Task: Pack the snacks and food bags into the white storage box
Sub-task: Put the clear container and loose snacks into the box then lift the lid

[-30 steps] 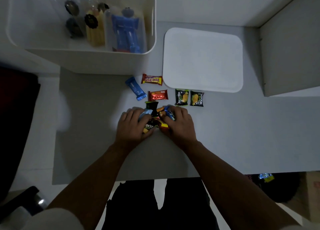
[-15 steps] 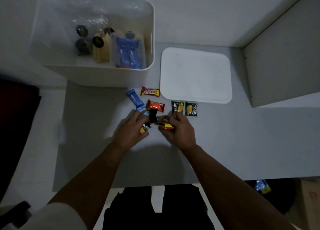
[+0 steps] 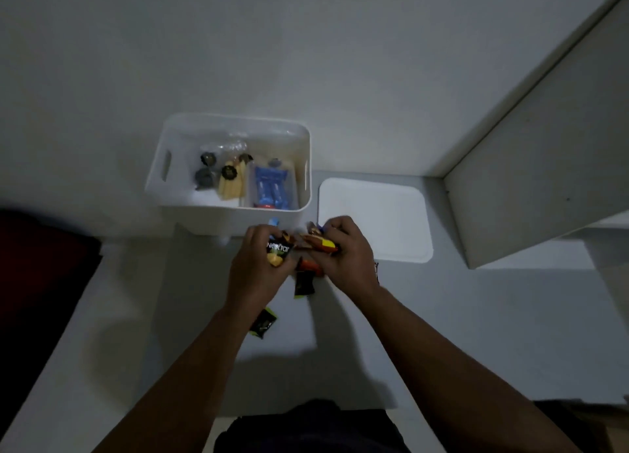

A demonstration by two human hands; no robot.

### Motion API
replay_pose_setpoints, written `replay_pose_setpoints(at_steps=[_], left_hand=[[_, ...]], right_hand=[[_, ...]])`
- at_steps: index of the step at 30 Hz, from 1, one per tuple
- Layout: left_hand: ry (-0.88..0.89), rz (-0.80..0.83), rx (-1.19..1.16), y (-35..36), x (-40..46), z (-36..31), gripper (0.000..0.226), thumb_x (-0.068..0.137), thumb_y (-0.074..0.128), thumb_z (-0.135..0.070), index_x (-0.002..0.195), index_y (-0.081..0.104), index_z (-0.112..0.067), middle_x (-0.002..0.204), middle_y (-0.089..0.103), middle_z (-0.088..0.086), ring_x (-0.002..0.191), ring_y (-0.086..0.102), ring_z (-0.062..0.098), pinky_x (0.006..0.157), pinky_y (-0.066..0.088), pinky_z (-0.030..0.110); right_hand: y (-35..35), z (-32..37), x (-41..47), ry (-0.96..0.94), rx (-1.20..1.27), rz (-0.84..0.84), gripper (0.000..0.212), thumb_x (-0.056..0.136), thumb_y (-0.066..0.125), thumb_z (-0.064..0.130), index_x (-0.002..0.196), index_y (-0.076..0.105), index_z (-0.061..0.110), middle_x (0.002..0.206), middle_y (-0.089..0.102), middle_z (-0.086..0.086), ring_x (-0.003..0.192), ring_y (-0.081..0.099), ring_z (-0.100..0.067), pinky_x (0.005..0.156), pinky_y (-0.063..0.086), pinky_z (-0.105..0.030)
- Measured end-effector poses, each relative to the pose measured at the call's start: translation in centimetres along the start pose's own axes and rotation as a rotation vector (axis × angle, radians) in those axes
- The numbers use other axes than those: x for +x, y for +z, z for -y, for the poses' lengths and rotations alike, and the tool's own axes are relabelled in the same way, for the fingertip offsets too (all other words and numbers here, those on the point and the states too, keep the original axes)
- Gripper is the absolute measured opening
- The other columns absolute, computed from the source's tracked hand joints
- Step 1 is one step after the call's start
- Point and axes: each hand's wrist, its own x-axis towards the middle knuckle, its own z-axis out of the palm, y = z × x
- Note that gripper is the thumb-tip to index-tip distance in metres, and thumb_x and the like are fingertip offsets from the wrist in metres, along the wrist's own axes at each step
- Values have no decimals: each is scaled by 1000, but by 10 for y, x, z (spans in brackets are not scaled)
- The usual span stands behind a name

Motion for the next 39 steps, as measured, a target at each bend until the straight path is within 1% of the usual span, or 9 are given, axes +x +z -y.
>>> replay_pose_setpoints(at_steps=[3, 10, 16, 19, 25, 31, 34, 36, 39], left_hand=[[65, -13, 49, -38, 43, -6, 36, 76, 77, -18, 104, 55, -22, 100, 56, -2, 84, 60, 22, 63, 43, 28], [-112, 90, 480, -105, 133, 33, 58, 77, 80, -37, 124, 53, -17, 113, 58, 16, 105, 63, 42, 84, 52, 47], [-280, 317, 544, -126, 174, 63, 75, 76, 81, -35, 138, 44, -18, 126, 61, 20, 113, 62, 40, 93, 53, 48], [-255, 222, 555, -124, 178, 64, 60, 84, 72, -32, 135, 47, -16, 127, 61, 20, 115, 61, 42, 93, 50, 48], [52, -148, 355, -95, 134, 31, 23, 89, 63, -30, 109, 66, -19, 105, 67, 8, 97, 66, 32, 77, 56, 42], [356, -67, 267, -38, 24, 37, 20, 91, 66, -17, 110, 68, -14, 107, 65, 3, 100, 59, 22, 81, 54, 32], [313, 208, 317, -12, -38, 78, 49, 90, 62, -42, 132, 62, -18, 136, 56, 4, 126, 52, 27, 100, 50, 49], [219, 390, 421, 0, -68, 108, 85, 83, 63, -62, 155, 38, -24, 166, 24, 5, 153, 21, 31, 119, 30, 55], [56, 559, 581, 19, -94, 140, 125, 67, 55, -91, 162, 5, -29, 169, -18, 4, 155, -17, 31, 124, 6, 59]], right_hand=[[7, 40, 62, -141, -40, 39, 23, 79, 81, 36, 91, 72, 18, 101, 57, 3, 87, 60, -17, 63, 50, -32], [65, 80, 163, -292, -190, 216, 28, 80, 75, 40, 97, 75, 19, 103, 61, -4, 94, 61, -23, 64, 46, -31], [116, 95, 188, -113, -167, 563, 20, 83, 75, 30, 99, 71, 19, 104, 66, -9, 92, 63, -24, 84, 56, -41], [120, 98, 192, 2, -48, 625, 27, 85, 74, 23, 110, 70, 13, 119, 68, -10, 109, 63, -26, 98, 52, -42], [79, 72, 185, 100, 35, 357, 17, 94, 63, 15, 107, 74, 11, 113, 74, -6, 103, 68, -22, 97, 54, -38], [-1, 10, 133, 280, 108, -126, 18, 90, 60, 13, 100, 73, 19, 92, 76, 2, 83, 68, -13, 78, 54, -25], [-29, -33, 82, 427, 78, -242, 17, 89, 59, 14, 97, 71, 23, 80, 72, 4, 73, 66, -11, 73, 55, -31], [-40, -65, 42, 507, 6, -250, 17, 88, 59, 15, 96, 70, 25, 79, 72, 5, 72, 66, -12, 74, 57, -36], [-39, -112, -15, 596, -111, -123, 17, 91, 57, 22, 103, 68, 27, 91, 71, 5, 83, 66, -15, 79, 58, -41]])
